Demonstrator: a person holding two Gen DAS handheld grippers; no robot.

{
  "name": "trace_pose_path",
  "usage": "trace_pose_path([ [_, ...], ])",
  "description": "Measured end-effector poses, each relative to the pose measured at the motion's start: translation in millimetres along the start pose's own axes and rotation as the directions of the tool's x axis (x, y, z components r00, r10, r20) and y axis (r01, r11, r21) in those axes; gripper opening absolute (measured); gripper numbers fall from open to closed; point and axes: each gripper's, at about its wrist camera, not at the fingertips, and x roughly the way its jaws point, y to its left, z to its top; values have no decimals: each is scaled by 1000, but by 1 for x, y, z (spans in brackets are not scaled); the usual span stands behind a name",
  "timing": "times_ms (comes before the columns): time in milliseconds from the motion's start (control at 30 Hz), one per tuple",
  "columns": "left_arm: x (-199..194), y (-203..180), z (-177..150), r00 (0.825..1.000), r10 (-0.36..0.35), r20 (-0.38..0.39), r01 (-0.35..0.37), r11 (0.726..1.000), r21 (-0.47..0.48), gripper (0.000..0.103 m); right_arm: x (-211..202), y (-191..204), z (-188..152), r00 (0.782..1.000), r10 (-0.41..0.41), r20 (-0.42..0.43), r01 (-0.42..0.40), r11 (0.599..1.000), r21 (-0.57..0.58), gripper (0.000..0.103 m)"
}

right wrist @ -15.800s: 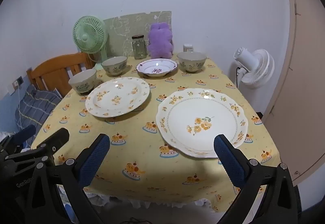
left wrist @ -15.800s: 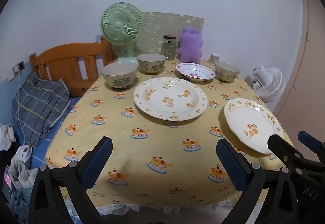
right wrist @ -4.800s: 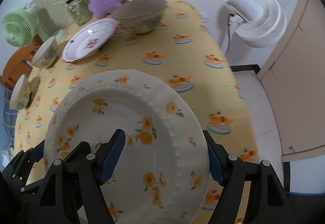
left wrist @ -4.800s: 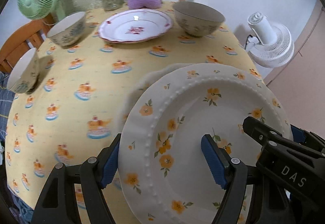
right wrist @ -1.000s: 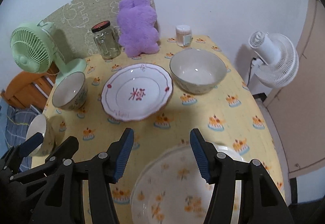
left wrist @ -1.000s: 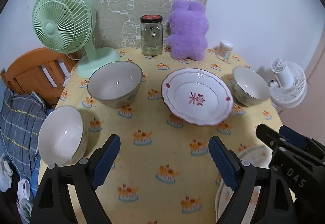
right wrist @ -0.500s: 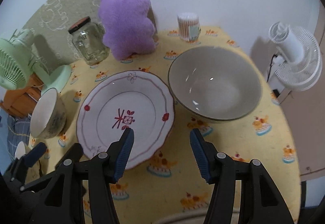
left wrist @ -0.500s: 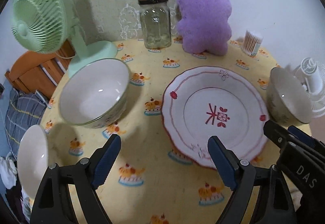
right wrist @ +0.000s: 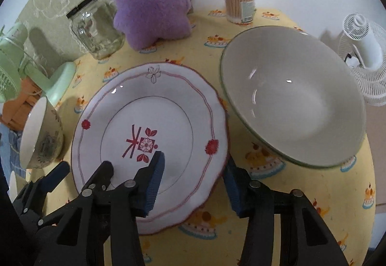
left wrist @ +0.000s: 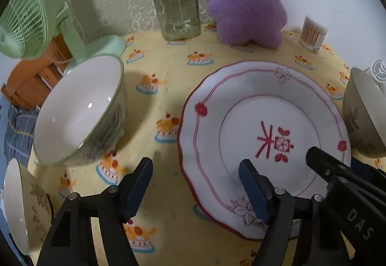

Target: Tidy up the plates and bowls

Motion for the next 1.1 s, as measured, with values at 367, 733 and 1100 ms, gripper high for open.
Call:
trace_pose_path([
  [367, -10, -12, -8, 999, -41, 1, 40, 993, 114, 59, -1, 8, -7, 999, -43, -30, 40, 996, -76, 43],
  [733, -31, 23, -44, 998, -51, -43, 54, 996, 75, 59, -23, 38, -49, 997, -2, -81, -7, 994, -108, 43],
  [1100, -55, 62, -85, 995, -73, -71, 74, 997, 8, 59, -32, 65, -90, 990, 30, -140, -46, 993, -110, 45],
])
